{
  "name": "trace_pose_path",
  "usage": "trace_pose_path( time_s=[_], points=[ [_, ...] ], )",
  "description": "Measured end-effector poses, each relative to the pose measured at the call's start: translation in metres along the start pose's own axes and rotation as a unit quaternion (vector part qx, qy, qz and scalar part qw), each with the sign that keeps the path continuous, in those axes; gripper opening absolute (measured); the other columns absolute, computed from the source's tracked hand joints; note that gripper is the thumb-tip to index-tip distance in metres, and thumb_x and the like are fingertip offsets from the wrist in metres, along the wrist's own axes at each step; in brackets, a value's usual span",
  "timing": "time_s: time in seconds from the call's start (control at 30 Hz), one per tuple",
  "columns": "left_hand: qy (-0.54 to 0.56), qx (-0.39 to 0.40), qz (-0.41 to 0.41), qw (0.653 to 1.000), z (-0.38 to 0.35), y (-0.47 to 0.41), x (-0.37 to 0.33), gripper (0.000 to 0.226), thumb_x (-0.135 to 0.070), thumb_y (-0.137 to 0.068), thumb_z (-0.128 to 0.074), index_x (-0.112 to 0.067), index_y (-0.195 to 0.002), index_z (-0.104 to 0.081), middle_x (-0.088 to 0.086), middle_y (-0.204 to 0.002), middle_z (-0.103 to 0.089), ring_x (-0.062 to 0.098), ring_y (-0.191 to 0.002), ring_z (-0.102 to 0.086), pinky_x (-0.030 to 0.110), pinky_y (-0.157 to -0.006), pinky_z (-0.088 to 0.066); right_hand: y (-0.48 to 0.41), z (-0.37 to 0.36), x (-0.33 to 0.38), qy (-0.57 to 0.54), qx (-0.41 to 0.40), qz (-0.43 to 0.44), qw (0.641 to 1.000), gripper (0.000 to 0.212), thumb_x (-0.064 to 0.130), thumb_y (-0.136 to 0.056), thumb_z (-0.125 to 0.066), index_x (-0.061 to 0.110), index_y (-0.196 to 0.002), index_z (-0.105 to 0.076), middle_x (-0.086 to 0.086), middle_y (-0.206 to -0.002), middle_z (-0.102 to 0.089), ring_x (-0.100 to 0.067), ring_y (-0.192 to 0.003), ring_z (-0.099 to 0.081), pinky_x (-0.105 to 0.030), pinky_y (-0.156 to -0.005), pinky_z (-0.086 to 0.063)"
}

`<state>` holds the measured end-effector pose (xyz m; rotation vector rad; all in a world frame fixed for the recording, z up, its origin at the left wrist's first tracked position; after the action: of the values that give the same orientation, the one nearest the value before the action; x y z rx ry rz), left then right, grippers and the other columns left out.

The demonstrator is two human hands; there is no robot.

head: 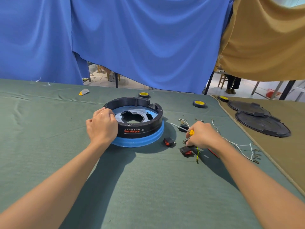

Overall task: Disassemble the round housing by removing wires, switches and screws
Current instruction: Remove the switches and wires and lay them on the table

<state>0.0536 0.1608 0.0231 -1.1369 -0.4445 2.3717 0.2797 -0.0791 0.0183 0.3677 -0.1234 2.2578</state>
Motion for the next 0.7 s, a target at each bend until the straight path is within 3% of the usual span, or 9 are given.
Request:
trace_pose_path(
  time_s=[0.2,0.4,0.57,0.63,0.7],
  points=[
    [0.014,-0.008,-0.002,1.0,0.002,0.003,-0.001,0.031,-0.012,-0.095,-0.038,-0.017,-0.095,-0.069,-0.002,-0.122,-0.064,0.011,-0.133,-0.04,0.035,-0.097,-0.022,-0.004,0.004,0.007,-0.059,-0.035,-0.026,0.997,0.014,0.019,-0.068,-0.068,0.012,-0.081,-0.069,-0.011,-0.089,-0.066,-0.03,-0.083,-0.063,-0.041,-0.072,-0.056],
    [0.014,-0.008,-0.008,1.0,0.002,0.003,-0.001,0.031,-0.013,-0.096,-0.039,-0.018,-0.095,-0.069,-0.002,-0.124,-0.064,0.012,-0.133,-0.041,0.036,-0.099,-0.023,-0.01,-0.019,0.014,-0.05,-0.015,-0.019,0.998,0.027,0.038,-0.077,-0.066,0.012,-0.083,-0.07,-0.009,-0.083,-0.067,-0.024,-0.082,-0.061,-0.038,-0.071,-0.054],
    [0.018,-0.014,-0.006,1.0,0.002,0.003,0.0,0.03,-0.013,-0.096,-0.039,-0.018,-0.094,-0.069,-0.002,-0.121,-0.065,0.01,-0.132,-0.041,0.036,-0.098,-0.023,-0.01,-0.016,0.011,-0.032,-0.044,-0.019,0.998,0.053,0.056,-0.084,-0.064,0.013,-0.06,-0.045,-0.004,-0.062,-0.052,-0.019,-0.061,-0.051,-0.031,-0.046,-0.031],
    [0.021,-0.015,-0.004,1.0,0.002,0.003,0.0,0.03,-0.013,-0.096,-0.039,-0.019,-0.094,-0.068,-0.002,-0.122,-0.065,0.01,-0.133,-0.041,0.036,-0.098,-0.023,-0.009,-0.011,0.009,-0.039,-0.046,-0.015,0.998,0.053,0.055,-0.085,-0.063,0.014,-0.058,-0.045,-0.005,-0.062,-0.051,-0.022,-0.066,-0.052,-0.031,-0.048,-0.032],
    [0.023,-0.015,-0.006,1.0,0.002,0.003,0.0,0.03,-0.013,-0.096,-0.039,-0.018,-0.093,-0.068,-0.002,-0.121,-0.065,0.01,-0.133,-0.041,0.036,-0.098,-0.023,-0.01,-0.006,0.008,-0.032,-0.043,0.008,0.999,0.036,0.05,-0.085,-0.065,0.017,-0.071,-0.063,-0.007,-0.08,-0.062,-0.024,-0.085,-0.054,-0.033,-0.063,-0.044]
  ],
)
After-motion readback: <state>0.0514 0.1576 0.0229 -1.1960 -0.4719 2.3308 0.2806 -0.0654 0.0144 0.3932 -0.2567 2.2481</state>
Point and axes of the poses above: each hand's wrist, its own y-axis away from the middle knuckle, its own z-axis out of the back of the hand, x = y × z, the point moved 8 cm from there along -y, towards the middle knuckle
